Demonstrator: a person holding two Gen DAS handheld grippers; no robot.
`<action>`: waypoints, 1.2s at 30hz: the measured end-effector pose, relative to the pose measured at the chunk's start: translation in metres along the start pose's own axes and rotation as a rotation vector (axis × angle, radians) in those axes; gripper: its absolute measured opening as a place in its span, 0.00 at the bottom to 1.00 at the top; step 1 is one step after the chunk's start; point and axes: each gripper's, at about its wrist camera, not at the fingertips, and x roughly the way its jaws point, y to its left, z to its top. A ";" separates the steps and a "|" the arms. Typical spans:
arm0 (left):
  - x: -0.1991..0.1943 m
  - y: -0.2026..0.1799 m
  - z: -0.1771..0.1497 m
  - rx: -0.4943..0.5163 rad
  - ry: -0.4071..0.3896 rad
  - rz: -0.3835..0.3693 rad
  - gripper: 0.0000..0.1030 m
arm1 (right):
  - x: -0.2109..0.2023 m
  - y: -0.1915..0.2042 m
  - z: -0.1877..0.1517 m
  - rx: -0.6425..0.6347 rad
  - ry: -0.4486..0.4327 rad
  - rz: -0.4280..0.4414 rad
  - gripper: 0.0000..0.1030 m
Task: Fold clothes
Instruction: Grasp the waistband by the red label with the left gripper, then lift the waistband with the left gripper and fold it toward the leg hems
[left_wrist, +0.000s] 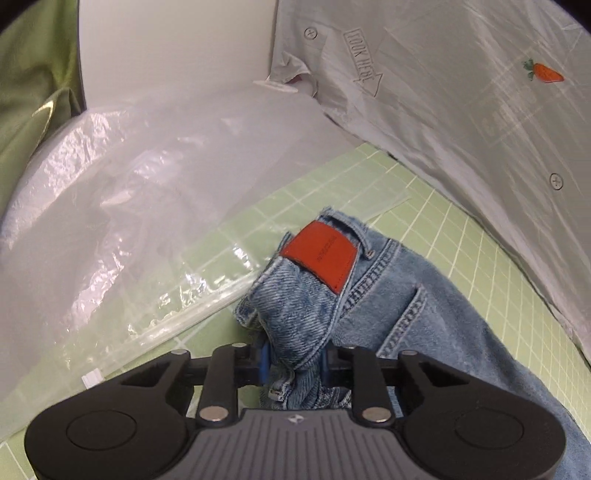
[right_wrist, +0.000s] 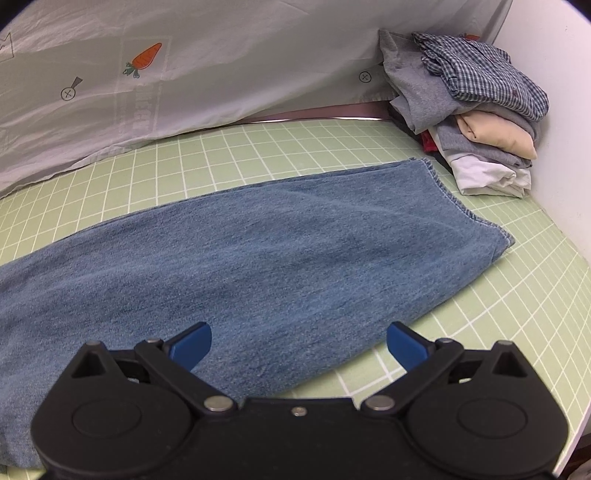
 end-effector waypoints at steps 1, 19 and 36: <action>-0.011 -0.007 0.000 0.008 -0.031 -0.013 0.19 | 0.001 -0.005 0.001 0.008 -0.004 0.006 0.99; -0.059 -0.258 -0.113 0.387 -0.015 -0.308 0.15 | 0.045 -0.147 -0.002 0.166 -0.001 -0.003 0.99; -0.014 -0.303 -0.174 0.571 0.216 -0.343 0.75 | 0.079 -0.178 0.013 0.294 0.023 -0.099 0.99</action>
